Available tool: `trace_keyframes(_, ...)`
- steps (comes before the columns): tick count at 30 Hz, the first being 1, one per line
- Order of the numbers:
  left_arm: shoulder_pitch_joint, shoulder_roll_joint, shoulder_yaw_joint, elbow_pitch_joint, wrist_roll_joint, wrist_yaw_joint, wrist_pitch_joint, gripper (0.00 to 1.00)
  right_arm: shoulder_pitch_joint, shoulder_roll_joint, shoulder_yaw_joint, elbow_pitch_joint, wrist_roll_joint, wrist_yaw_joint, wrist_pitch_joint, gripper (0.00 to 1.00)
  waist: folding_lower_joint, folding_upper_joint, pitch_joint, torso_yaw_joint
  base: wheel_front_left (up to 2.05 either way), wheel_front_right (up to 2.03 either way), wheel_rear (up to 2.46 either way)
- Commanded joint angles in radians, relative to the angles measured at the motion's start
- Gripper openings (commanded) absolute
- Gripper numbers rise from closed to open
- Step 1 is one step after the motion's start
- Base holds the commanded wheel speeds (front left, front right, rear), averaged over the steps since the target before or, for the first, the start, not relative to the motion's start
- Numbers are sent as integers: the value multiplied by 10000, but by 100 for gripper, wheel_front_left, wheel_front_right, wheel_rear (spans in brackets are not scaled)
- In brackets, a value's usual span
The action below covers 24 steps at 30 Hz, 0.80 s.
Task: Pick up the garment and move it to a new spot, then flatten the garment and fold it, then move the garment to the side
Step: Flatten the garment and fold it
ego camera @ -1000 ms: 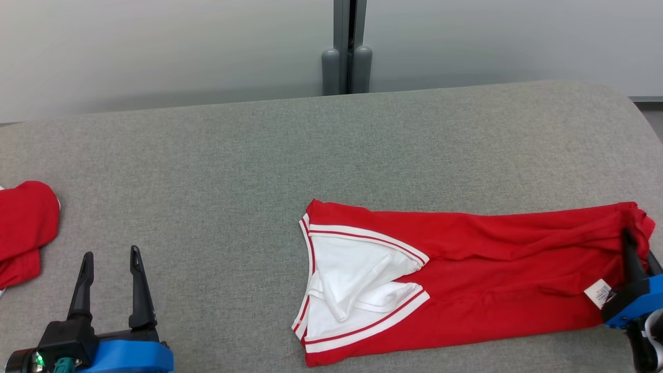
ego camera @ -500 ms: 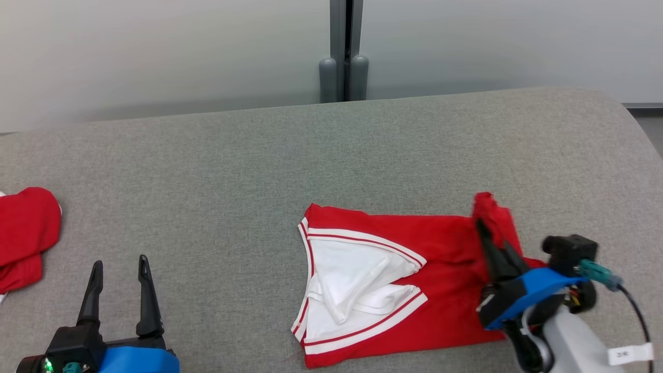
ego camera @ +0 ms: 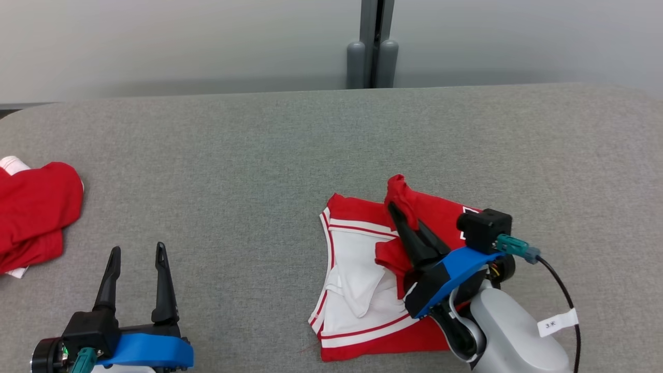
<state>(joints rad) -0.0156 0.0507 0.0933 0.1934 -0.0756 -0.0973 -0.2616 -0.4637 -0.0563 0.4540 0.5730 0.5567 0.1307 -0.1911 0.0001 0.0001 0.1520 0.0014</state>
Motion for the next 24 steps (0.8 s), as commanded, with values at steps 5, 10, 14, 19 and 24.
trace_keyframes(5,-308,-5,-111,41,-39,38,-46,100,-380,57,876,246,723,3,-231,0,-1,-1,197,228,0,0,0)
trace_keyframes(10,-402,-7,-136,82,-90,50,-46,100,-537,47,1674,459,1387,3,-464,0,-1,-1,330,311,0,0,0)
trace_keyframes(14,-464,-5,-184,108,-106,80,-46,100,-711,53,2160,657,1801,3,-612,67,-1,-1,373,295,0,0,0)
trace_keyframes(19,-523,-5,-230,162,-139,89,-47,100,-981,44,2352,787,1932,1,-727,100,-1,-1,287,204,0,0,0)
trace_keyframes(24,-348,-5,-231,83,-177,120,-47,100,-973,0,1226,536,862,3,-745,100,-1,-1,62,-9,0,0,0)
